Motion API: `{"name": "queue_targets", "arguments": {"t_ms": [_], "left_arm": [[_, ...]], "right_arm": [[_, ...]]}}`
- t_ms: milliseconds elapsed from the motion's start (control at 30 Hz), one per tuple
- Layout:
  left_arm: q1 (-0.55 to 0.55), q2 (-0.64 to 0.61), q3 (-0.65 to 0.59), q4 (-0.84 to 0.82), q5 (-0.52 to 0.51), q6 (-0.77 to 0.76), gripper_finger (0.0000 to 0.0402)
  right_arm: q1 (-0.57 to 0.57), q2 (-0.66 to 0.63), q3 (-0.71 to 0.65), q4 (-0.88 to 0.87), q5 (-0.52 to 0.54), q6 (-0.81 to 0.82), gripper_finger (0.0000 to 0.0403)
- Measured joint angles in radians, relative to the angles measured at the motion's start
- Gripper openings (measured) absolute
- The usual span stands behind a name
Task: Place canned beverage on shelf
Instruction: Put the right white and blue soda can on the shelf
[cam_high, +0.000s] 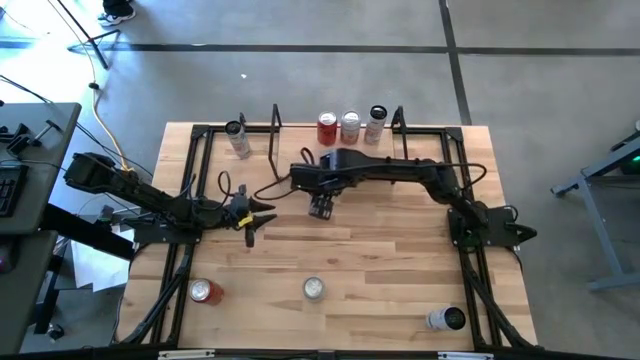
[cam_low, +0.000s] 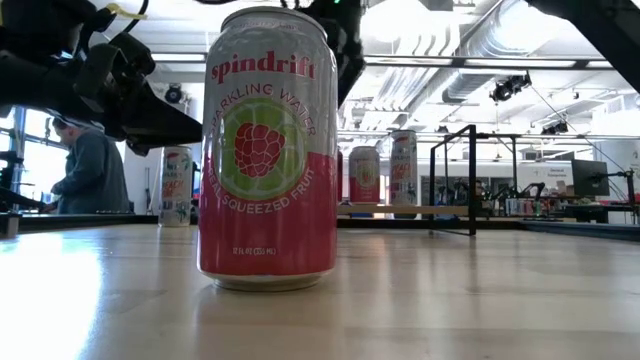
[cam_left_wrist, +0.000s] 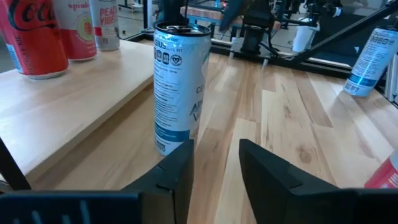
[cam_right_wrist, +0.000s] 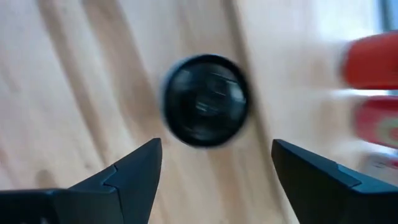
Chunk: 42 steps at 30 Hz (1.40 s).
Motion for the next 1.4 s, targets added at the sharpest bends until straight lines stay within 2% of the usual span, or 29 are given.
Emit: {"name": "queue_targets", "arguments": {"t_ms": [133,267,400,500,567,700,800,933,1033,1200,1333,1400], "left_arm": [[-0.011,0.0,0.0,-0.001,0.0,0.001,0.0122],[-0.03,0.0,0.0,0.0,-0.008,0.007,0.0112],[-0.041,0.0,0.0,0.001,-0.018,0.019,0.0092],[-0.047,0.0,0.0,0.002,-0.029,0.026,0.0075],[-0.052,0.0,0.0,0.002,-0.031,0.035,0.0065],[-0.059,0.0,0.0,0.007,-0.033,0.052,0.0045],[-0.058,0.0,0.021,0.0,-0.036,0.053,0.0028],[-0.058,0.023,0.123,-0.065,-0.037,0.094,0.0004],[-0.048,0.071,0.245,-0.235,-0.053,0.106,0.0002],[0.018,0.17,0.477,-0.554,-0.038,0.091,0.0001],[0.082,0.211,0.659,-0.777,0.099,0.05,0.0012],[0.111,0.227,0.744,-0.875,0.157,0.036,0.0026]], "right_arm": [[0.024,-0.027,0.0,-0.048,0.144,-0.019,0.0274],[0.057,-0.027,-0.002,-0.121,0.332,-0.018,0.0225],[0.079,-0.047,-0.051,-0.123,0.416,-0.005,0.0136],[0.085,-0.117,-0.165,-0.071,0.459,0.016,0.0052],[0.086,-0.193,-0.293,0.026,0.472,0.025,0.0014],[0.085,-0.382,-0.628,0.367,0.406,-0.009,0.0022],[0.09,-0.524,-0.896,0.679,0.347,-0.065,0.0009],[0.09,-0.678,-1.202,1.08,0.298,-0.126,0.0006],[0.089,-0.763,-1.385,1.343,0.258,-0.199,0.0003],[0.086,-0.874,-1.57,1.636,0.225,-0.314,0.0001],[0.068,-0.959,-1.634,1.747,0.228,-0.408,0.0],[0.059,-1.005,-1.642,1.749,0.227,-0.446,0.0]]}}
